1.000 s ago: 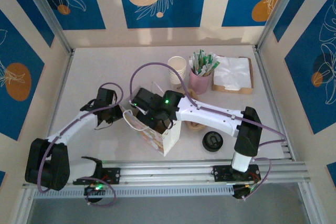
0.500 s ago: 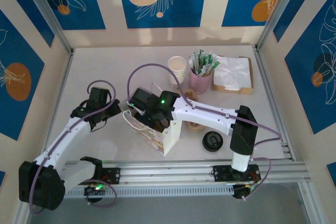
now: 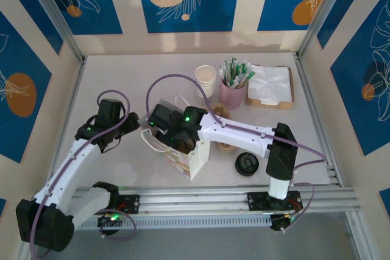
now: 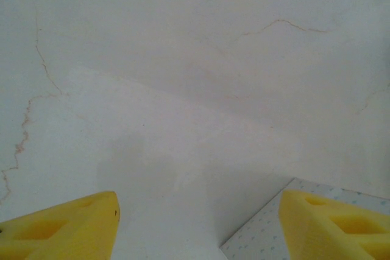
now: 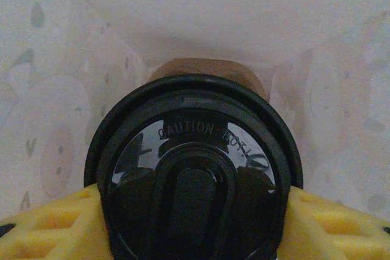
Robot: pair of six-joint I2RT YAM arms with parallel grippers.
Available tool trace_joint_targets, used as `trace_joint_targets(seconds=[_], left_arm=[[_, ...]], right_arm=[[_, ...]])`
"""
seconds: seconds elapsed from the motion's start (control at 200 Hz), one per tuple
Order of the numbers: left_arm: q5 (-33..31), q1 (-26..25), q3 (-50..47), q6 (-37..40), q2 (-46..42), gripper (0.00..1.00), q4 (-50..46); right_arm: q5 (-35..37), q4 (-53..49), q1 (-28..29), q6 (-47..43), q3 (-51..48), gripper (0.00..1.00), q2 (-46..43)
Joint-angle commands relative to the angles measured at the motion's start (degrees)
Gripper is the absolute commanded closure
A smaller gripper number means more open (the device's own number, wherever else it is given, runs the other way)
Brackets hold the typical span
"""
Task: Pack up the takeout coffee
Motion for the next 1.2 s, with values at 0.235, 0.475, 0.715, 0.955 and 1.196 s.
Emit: trace_joint_targets(seconds=[0.235, 0.475, 0.715, 0.955, 1.196], left_arm=[[2.2, -0.3, 1.1, 0.7, -1.6, 0.30, -2.1], [2.2, -0.2, 1.4, 1.0, -1.6, 0.30, -2.2], [3.3, -0.2, 2.0, 0.7, -2.3, 0.30, -2.5], [3.8, -0.2, 3.2, 0.9, -3.3, 0.30, -3.8], [5.1, -0.2, 3.6, 0.3, -4.5, 0.30, -4.1]], right_arm=[[5.5, -1.4, -0.1, 0.7, 0.2, 0.49, -1.7], [0.3, -5.1, -1.2, 3.5, -0.2, 0.49, 1.3], [-3.0, -5.8, -0.9, 5.0, -1.0, 0.49, 3.5], [3.3, -5.6, -0.7, 5.0, 1.7, 0.49, 0.5], [2.4, 2.8, 0.7, 3.9, -1.6, 0.49, -5.4]])
